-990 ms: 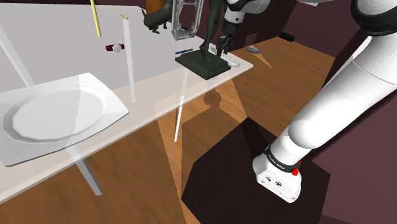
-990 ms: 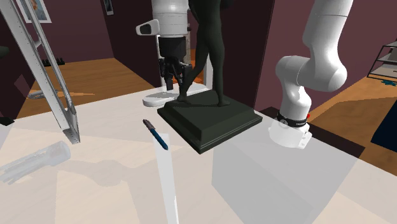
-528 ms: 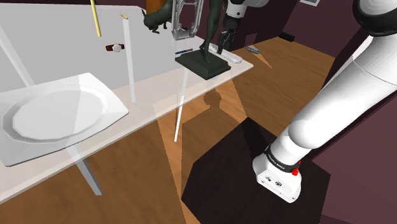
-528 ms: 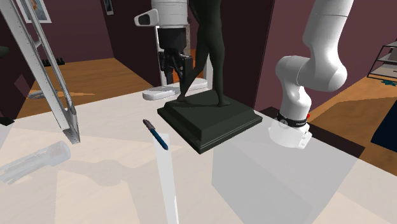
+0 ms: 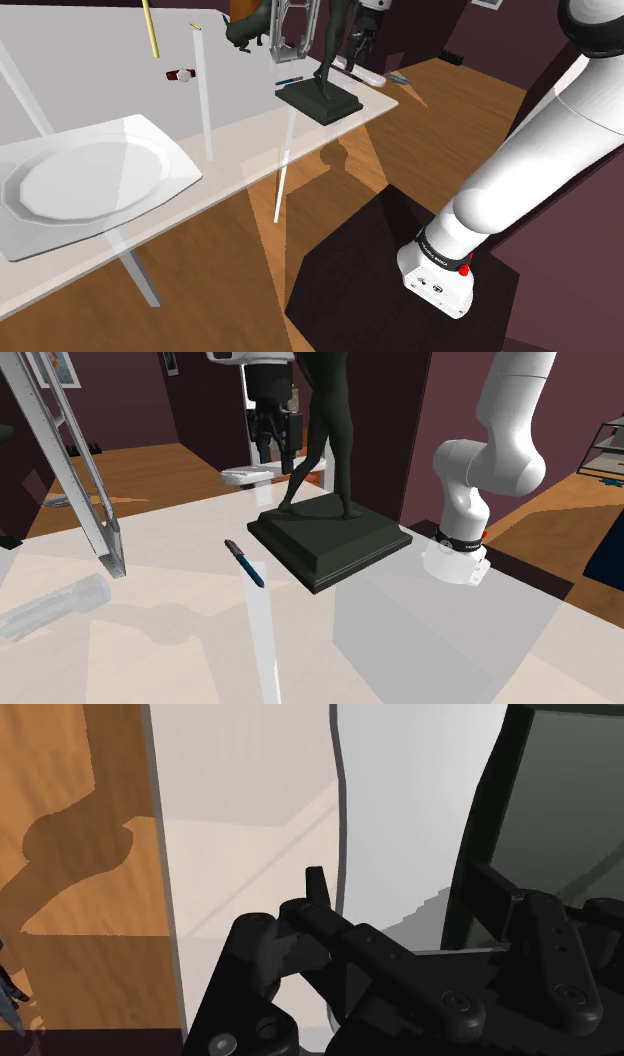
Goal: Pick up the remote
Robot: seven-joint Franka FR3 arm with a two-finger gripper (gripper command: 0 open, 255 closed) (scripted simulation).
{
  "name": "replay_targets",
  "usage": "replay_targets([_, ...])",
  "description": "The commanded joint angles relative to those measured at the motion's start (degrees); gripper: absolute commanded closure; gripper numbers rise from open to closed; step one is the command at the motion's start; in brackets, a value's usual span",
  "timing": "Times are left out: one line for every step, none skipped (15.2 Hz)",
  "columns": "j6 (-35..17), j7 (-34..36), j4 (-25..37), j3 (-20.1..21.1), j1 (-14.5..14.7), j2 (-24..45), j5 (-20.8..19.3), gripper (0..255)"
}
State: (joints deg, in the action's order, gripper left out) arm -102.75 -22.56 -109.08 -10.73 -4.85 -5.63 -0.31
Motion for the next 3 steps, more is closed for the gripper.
replay_targets([1.6,0.1,1.5,0.1,0.0,-0.1,0.0,255])
replay_targets([1.7,0.1,1.6,0.1,0.0,-0.1,0.0,255])
replay_targets([1.7,0.1,1.7,0.1,0.0,-0.1,0.0,255])
